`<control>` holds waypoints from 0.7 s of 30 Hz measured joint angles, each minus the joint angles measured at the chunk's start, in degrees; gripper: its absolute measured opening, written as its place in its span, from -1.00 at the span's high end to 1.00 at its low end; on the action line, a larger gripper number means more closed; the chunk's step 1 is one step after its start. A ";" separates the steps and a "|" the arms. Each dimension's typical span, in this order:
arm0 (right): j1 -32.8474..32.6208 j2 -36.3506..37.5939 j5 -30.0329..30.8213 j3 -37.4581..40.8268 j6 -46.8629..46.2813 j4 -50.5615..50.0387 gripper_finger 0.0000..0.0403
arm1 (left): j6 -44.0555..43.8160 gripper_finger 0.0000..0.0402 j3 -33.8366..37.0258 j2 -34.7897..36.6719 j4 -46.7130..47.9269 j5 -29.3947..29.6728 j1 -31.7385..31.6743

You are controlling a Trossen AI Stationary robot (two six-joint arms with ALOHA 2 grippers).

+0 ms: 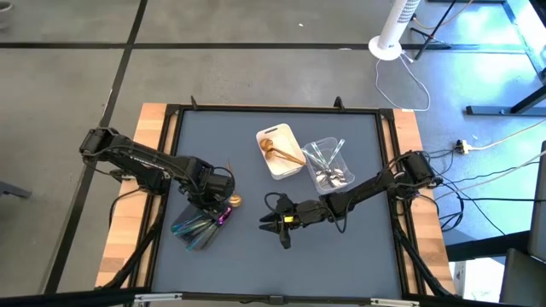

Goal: Sort silverware by color (type)
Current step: Put the gold spoon into the white bin

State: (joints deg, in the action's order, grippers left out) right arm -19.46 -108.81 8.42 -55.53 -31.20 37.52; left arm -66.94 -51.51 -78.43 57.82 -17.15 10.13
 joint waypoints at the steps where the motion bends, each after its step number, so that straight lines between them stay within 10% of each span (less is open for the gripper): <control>1: 0.00 0.00 -0.10 0.00 0.00 0.00 0.45 | 0.00 0.31 0.00 0.00 0.00 -0.02 0.00; 21: 0.79 2.61 -16.60 -0.02 3.49 -9.92 0.45 | 0.00 0.32 0.02 3.78 -0.09 -7.84 0.02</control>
State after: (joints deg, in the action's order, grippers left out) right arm -18.68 -106.20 -8.19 -55.55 -27.71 27.60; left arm -66.94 -51.48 -74.65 57.73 -24.99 10.15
